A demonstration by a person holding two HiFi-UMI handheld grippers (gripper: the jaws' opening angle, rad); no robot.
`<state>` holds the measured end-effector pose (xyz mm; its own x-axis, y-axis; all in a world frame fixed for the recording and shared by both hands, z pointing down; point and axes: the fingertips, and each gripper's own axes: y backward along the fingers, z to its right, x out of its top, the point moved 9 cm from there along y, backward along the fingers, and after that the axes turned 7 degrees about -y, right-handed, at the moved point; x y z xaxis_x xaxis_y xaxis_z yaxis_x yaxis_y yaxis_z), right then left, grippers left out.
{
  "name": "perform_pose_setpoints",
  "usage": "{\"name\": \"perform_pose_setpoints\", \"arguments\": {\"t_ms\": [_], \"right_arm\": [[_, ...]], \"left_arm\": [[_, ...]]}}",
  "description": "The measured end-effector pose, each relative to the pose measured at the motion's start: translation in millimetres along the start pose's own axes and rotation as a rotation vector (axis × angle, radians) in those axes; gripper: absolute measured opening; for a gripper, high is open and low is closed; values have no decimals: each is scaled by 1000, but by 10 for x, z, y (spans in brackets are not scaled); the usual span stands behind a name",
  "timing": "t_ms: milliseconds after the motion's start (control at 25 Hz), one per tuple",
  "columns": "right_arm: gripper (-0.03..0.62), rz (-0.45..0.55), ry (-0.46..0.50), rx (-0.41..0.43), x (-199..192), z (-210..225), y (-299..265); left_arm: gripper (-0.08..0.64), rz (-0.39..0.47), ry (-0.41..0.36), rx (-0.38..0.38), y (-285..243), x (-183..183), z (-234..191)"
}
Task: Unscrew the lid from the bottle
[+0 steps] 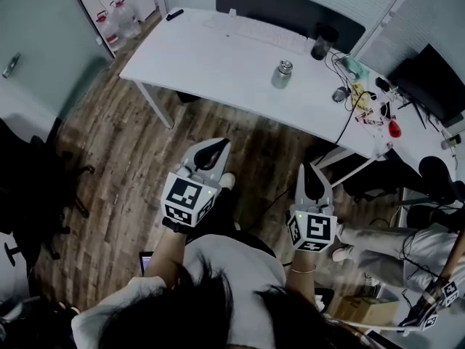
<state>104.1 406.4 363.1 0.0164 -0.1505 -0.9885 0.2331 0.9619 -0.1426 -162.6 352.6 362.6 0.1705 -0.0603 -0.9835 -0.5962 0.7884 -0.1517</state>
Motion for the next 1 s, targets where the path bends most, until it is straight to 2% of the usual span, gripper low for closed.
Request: {"name": "perform_pose_setpoints", "arguments": {"t_ms": [360, 480, 800, 1000], "right_arm": [[10, 2, -1, -17, 127, 99, -763], [41, 0, -10, -22, 196, 160, -1085], [77, 1, -29, -60, 318, 301, -1806], [91, -1, -38, -83, 357, 311, -2129]], "left_arm": [[61, 0, 12, -46, -707, -18, -579], [61, -3, 17, -62, -1022, 26, -825], [63, -9, 13, -128, -1699, 77, -1325], [104, -22, 6, -164, -1974, 53, -1578]]}}
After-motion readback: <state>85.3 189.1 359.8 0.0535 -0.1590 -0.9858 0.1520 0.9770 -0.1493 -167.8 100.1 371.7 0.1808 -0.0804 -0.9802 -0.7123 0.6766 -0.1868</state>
